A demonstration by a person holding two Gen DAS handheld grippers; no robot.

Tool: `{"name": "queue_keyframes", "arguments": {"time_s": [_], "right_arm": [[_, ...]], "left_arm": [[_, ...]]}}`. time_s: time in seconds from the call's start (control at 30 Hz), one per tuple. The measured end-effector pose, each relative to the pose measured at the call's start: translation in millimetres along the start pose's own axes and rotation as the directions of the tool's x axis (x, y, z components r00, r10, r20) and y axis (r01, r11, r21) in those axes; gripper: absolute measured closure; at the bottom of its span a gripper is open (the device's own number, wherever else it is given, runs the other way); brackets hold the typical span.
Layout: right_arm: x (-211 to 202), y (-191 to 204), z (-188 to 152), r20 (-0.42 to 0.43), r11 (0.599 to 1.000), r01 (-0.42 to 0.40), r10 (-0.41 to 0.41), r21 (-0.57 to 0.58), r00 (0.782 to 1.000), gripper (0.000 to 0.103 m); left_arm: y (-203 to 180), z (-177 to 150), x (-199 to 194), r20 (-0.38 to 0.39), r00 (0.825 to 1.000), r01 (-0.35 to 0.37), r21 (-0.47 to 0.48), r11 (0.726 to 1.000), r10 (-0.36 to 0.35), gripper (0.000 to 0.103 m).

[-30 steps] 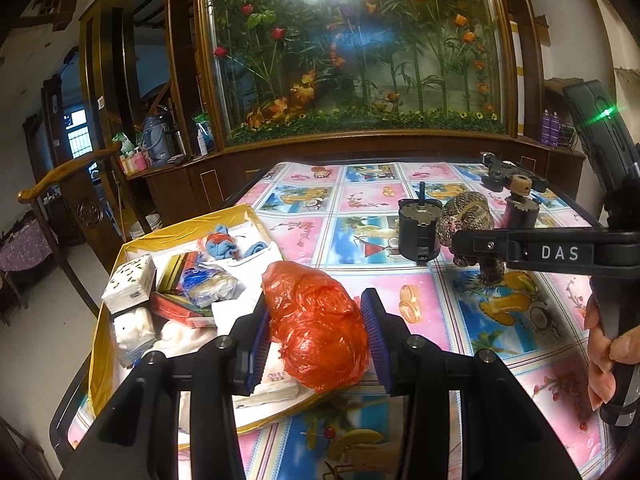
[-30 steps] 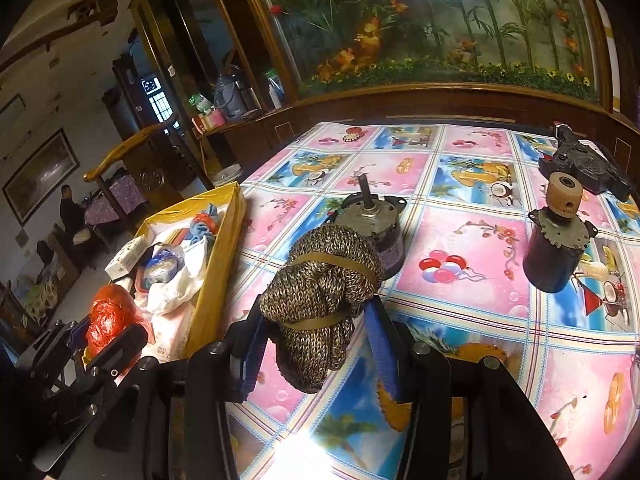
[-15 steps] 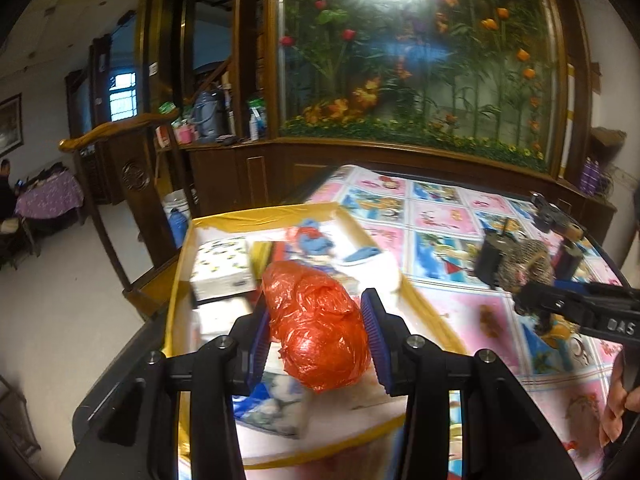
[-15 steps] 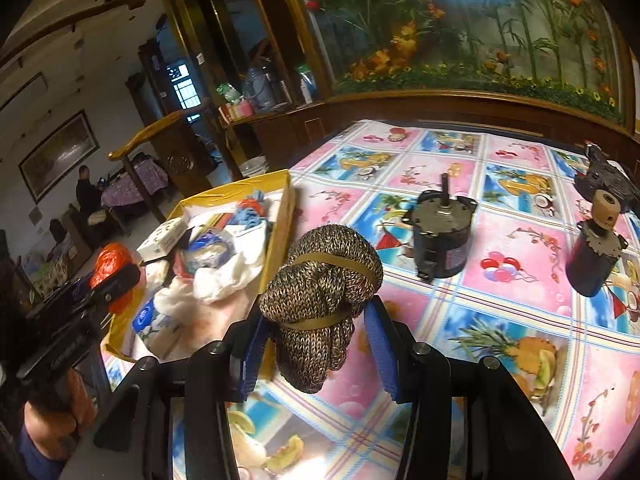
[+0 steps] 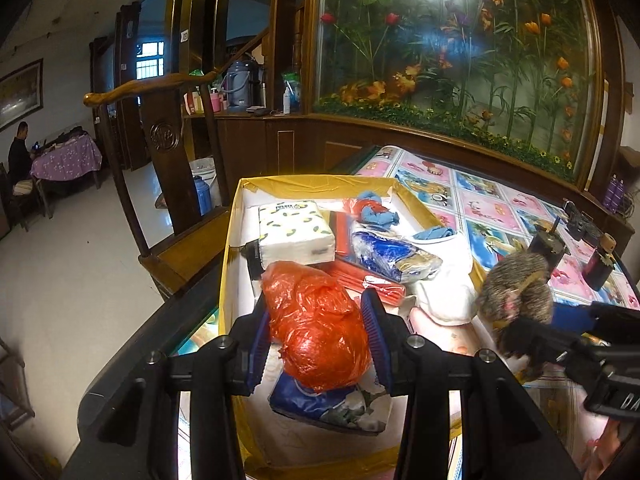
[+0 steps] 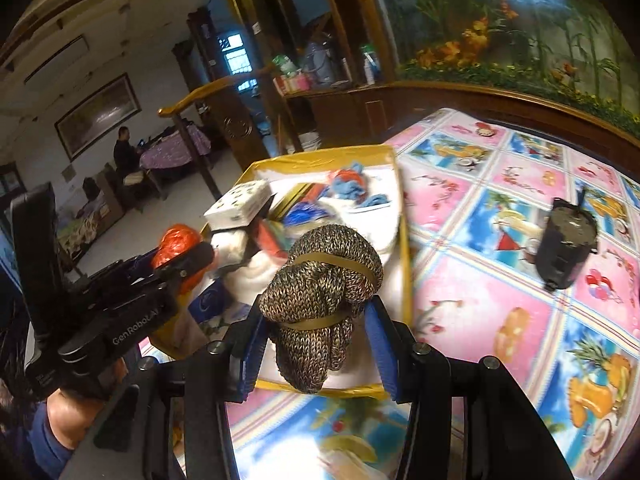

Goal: Organize soft objects
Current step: 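Lower the orange bag and knitted bundle into the box and open both tools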

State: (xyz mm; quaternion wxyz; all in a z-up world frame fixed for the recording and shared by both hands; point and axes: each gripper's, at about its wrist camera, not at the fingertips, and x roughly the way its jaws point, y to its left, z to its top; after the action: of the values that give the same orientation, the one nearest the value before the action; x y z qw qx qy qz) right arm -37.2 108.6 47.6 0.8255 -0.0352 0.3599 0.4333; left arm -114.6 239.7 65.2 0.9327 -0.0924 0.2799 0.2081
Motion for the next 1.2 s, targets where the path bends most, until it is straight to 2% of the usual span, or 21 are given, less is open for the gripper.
{"name": "queue_keyframes", "arguments": {"time_s": [0.17, 0.43, 0.8, 1.2], "right_arm": [[18, 12, -1, -0.024, 1.0, -0.001, 0.0, -0.022, 1.0, 0.051], [34, 9, -1, -0.047, 0.999, 0.031, -0.032, -0.016, 0.998, 0.051], [53, 4, 5, -0.063, 0.998, 0.066, -0.067, -0.006, 0.996, 0.051], [53, 4, 5, -0.058, 0.998, 0.066, -0.066, -0.003, 0.996, 0.05]], "left_arm": [[2, -4, 8, -0.015, 1.0, 0.008, -0.004, 1.0, -0.008, 0.061], [2, -3, 17, -0.041, 0.999, 0.03, -0.015, 0.999, -0.031, 0.061], [-1, 1, 39, -0.136, 0.988, 0.072, -0.016, 0.997, -0.073, 0.061], [-7, 1, 44, -0.145, 0.987, 0.072, -0.017, 0.997, -0.074, 0.061]]}}
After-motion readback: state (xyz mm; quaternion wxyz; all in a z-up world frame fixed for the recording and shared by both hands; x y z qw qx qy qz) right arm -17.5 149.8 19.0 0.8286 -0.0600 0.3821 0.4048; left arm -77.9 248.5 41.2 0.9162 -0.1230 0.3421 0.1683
